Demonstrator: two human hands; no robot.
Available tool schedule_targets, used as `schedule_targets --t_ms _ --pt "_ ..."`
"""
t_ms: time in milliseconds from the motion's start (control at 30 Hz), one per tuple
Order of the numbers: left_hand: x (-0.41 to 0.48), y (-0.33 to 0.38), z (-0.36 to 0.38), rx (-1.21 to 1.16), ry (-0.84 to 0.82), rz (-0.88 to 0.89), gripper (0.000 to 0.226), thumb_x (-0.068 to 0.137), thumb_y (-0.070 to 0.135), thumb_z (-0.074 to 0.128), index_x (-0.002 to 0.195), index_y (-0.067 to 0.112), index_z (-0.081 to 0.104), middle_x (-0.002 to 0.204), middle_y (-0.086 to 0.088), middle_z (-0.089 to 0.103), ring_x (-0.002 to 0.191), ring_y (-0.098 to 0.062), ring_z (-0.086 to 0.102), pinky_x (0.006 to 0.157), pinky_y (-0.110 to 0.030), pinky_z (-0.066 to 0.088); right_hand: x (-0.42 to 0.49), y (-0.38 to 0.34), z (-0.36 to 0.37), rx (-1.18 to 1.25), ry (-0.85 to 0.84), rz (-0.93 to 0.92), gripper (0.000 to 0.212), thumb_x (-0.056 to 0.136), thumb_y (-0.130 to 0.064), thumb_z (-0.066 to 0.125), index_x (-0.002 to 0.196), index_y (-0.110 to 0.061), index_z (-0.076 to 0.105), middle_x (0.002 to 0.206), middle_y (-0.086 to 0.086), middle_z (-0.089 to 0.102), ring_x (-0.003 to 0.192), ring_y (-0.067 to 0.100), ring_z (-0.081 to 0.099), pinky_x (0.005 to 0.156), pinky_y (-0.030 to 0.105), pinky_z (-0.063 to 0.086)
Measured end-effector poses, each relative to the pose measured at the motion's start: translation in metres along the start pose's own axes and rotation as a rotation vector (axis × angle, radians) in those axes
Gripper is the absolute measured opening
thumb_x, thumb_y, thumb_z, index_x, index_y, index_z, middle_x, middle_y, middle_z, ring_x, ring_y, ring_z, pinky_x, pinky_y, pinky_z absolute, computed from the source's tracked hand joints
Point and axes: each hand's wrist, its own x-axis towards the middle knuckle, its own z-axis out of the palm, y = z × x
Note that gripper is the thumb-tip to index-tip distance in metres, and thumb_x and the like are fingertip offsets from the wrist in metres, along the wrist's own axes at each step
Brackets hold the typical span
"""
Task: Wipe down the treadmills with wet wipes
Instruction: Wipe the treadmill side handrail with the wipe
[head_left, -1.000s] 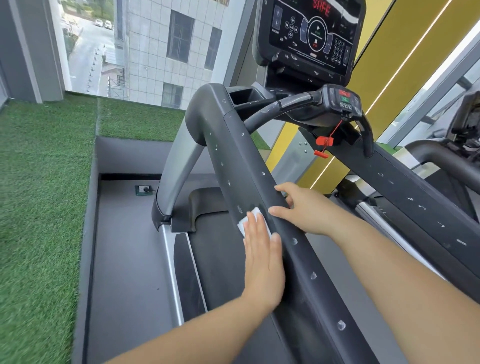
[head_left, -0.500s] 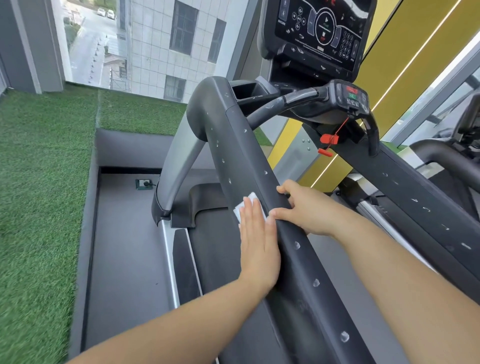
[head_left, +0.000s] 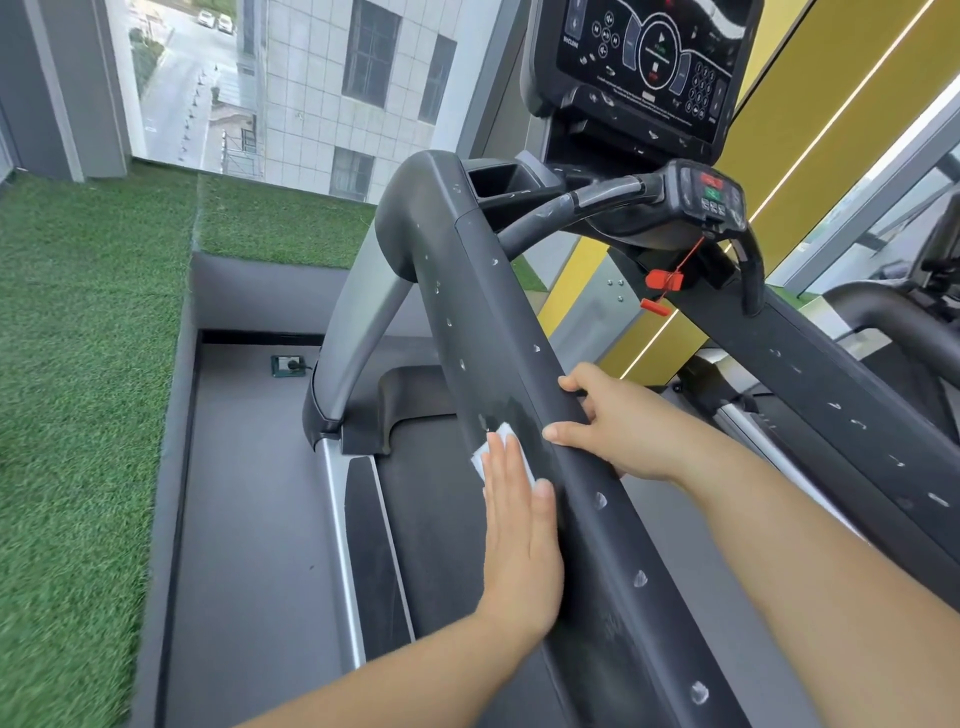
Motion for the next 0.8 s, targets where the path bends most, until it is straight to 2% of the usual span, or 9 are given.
schedule_targets --t_ms 133,267,333,500,567,633,667,733,800 --pt "0.033 0.003 -0.007 -0.045 0.039 -0.072 0.058 0.093 0.050 0.015 0.143 0.038 -0.009 0.144 0.035 -0.015 0.131 0.015 -0.023 0.108 -0.011 -0.007 0.000 -0.002 0.000 -0.003 -0.003 0.005 0.059 0.087 -0.043 0.064 0.136 -0.023 0.037 0.106 -0.010 0.047 0.103 0.018 0.058 0.084 0.037 0.052" --pt "0.027 -0.002 -0.005 -0.100 0.031 -0.089 0.058 0.090 0.056 0.016 0.141 0.044 -0.009 0.147 0.036 -0.016 0.132 0.016 -0.023 0.114 -0.021 -0.006 -0.001 -0.002 -0.001 -0.023 0.001 0.009 0.059 0.088 -0.042 0.063 0.137 -0.022 0.036 0.109 -0.009 0.043 0.110 0.018 0.054 0.086 0.036 0.050" --pt "0.010 -0.007 -0.002 -0.113 0.021 -0.095 0.058 0.089 0.057 0.017 0.139 0.047 -0.011 0.146 0.037 -0.018 0.132 0.017 -0.023 0.116 -0.024 -0.007 -0.002 -0.004 -0.002 -0.034 -0.005 0.012 0.059 0.088 -0.042 0.062 0.137 -0.022 0.036 0.107 -0.009 0.042 0.104 0.018 0.054 0.084 0.034 0.049" --pt "0.042 0.000 -0.011 -0.148 0.072 -0.196 0.051 0.101 0.046 0.014 0.147 0.039 -0.007 0.150 0.031 -0.014 0.137 0.010 -0.017 0.119 -0.030 -0.003 -0.002 -0.005 -0.001 -0.038 -0.003 0.011 0.060 0.089 -0.042 0.062 0.138 -0.021 0.035 0.112 -0.007 0.044 0.105 0.019 0.053 0.088 0.037 0.049" --pt "0.050 0.001 -0.013 -0.176 0.085 -0.227 0.051 0.102 0.045 0.014 0.149 0.038 -0.005 0.152 0.029 -0.013 0.138 0.009 -0.015 0.120 -0.032 -0.001 -0.002 -0.004 -0.001 -0.031 0.003 0.009 0.060 0.089 -0.042 0.062 0.138 -0.021 0.035 0.106 -0.011 0.043 0.103 0.017 0.053 0.088 0.036 0.049" --pt "0.036 -0.001 -0.011 -0.196 0.053 -0.208 0.055 0.097 0.054 0.015 0.147 0.042 -0.007 0.149 0.033 -0.015 0.138 0.011 -0.015 0.120 -0.033 0.000 -0.002 -0.003 -0.001 -0.028 0.003 0.013 0.059 0.089 -0.042 0.062 0.137 -0.022 0.036 0.096 -0.019 0.040 0.099 0.014 0.048 0.087 0.034 0.048" --pt "0.024 -0.004 -0.009 -0.204 0.033 -0.195 0.060 0.092 0.059 0.015 0.145 0.044 -0.008 0.147 0.036 -0.017 0.137 0.012 -0.016 0.120 -0.034 0.000 -0.002 -0.003 -0.001 -0.024 0.000 0.017 0.058 0.089 -0.042 0.062 0.137 -0.022 0.036 0.098 -0.018 0.042 0.098 0.013 0.048 0.086 0.033 0.048" --pt "0.013 -0.010 -0.007 -0.215 0.021 -0.192 0.064 0.088 0.063 0.015 0.144 0.047 -0.010 0.145 0.039 -0.019 0.138 0.012 -0.015 0.120 -0.035 0.001 -0.002 -0.003 -0.001 -0.015 -0.004 0.018 0.059 0.089 -0.043 0.062 0.138 -0.023 0.036 0.115 -0.009 0.049 0.099 0.013 0.048 0.085 0.033 0.047" --pt "0.026 -0.009 -0.010 -0.227 0.025 -0.262 0.064 0.089 0.071 0.016 0.144 0.050 -0.009 0.147 0.038 -0.015 0.142 0.005 -0.007 0.120 -0.038 0.003 -0.002 -0.004 -0.001 -0.019 -0.003 0.014 0.060 0.089 -0.042 0.062 0.139 -0.022 0.035 0.123 -0.005 0.049 0.098 0.012 0.046 0.081 0.030 0.044"
